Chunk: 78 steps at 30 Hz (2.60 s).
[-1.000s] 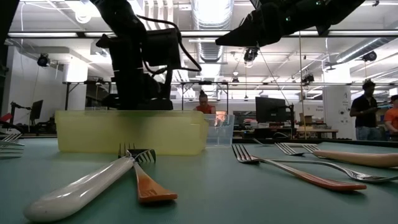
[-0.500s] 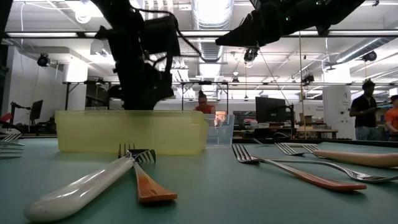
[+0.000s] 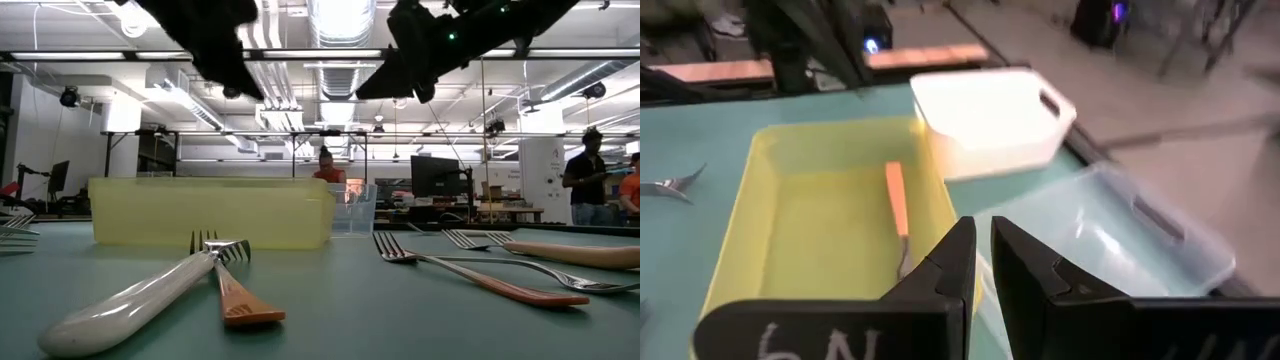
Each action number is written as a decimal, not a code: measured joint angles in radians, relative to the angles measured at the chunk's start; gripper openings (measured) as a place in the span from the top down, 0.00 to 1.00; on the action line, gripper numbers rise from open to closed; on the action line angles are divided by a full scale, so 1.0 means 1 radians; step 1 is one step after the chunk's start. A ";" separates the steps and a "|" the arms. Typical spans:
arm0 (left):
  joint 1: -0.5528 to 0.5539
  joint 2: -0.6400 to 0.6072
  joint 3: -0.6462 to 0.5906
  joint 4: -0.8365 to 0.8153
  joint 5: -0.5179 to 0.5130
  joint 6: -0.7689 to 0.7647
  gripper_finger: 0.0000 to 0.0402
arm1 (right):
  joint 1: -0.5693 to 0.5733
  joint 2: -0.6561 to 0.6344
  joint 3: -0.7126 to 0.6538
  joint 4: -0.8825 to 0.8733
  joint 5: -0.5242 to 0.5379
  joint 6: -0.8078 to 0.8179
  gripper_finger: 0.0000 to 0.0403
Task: Sort silverware by color (type)
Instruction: Put the white fork into the transparent bin
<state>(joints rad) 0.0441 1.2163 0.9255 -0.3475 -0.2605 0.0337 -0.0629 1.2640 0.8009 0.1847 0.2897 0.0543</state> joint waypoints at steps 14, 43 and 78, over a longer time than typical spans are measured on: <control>0.012 -0.280 -0.205 0.375 0.176 0.275 1.00 | -0.119 0.002 0.328 -0.777 -0.001 0.377 0.93; 0.101 -0.511 -0.291 0.327 0.159 0.342 1.00 | -0.586 0.339 0.399 -1.107 -0.271 -0.069 0.93; 0.101 -0.642 -0.326 0.245 0.023 0.297 1.00 | -0.585 0.501 0.388 -1.056 -0.212 -0.524 0.59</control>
<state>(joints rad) 0.1452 0.5739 0.5995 -0.1020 -0.2375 0.3309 -0.6479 1.7645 1.1885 -0.8717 0.0781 -0.4697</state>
